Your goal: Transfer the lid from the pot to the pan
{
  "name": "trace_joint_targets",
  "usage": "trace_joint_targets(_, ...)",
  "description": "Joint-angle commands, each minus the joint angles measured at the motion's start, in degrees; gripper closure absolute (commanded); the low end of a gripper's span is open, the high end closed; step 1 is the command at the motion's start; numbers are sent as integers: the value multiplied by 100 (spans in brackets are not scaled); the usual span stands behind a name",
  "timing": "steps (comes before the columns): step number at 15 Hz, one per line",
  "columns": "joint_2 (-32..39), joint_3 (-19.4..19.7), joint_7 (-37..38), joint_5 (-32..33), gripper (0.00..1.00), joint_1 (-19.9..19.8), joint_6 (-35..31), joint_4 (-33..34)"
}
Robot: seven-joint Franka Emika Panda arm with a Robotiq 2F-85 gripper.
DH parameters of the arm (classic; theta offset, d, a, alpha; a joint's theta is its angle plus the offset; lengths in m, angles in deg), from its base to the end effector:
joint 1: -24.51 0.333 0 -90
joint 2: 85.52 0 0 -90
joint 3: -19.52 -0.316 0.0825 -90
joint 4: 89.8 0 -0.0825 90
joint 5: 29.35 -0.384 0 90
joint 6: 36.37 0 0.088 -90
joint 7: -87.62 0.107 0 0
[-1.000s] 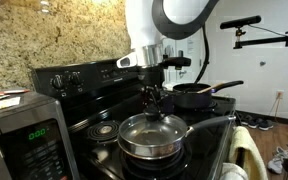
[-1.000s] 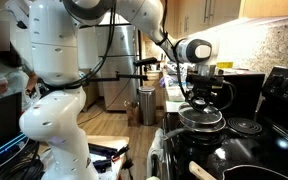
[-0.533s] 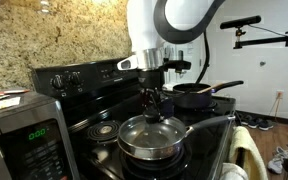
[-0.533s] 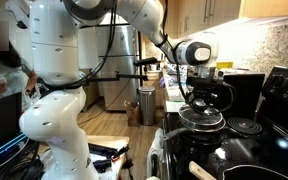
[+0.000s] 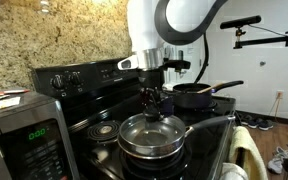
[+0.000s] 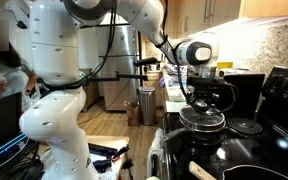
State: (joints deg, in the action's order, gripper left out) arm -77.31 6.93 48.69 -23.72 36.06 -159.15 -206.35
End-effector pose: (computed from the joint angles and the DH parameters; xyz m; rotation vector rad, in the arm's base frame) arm 0.5261 0.2284 0.3748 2.5941 1.6877 -0.0566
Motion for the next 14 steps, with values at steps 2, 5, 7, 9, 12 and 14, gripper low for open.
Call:
trace_joint_targets(2, -144, 0, -79, 121, 21, -48, -234, -98)
trace_joint_targets(5, -168, 12, -88, 100, 1, -55, -273, -95)
trace_joint_targets(7, -192, 20, -74, 91, 0, -59, -246, -71)
trace_joint_targets(9, -260, 87, 261, 190, 0, -62, -62, 11)
trace_joint_targets(12, -443, 241, 944, 141, 0, -121, 285, 142)
trace_joint_targets(14, -576, 360, 1433, 193, 0, -174, 463, 214)
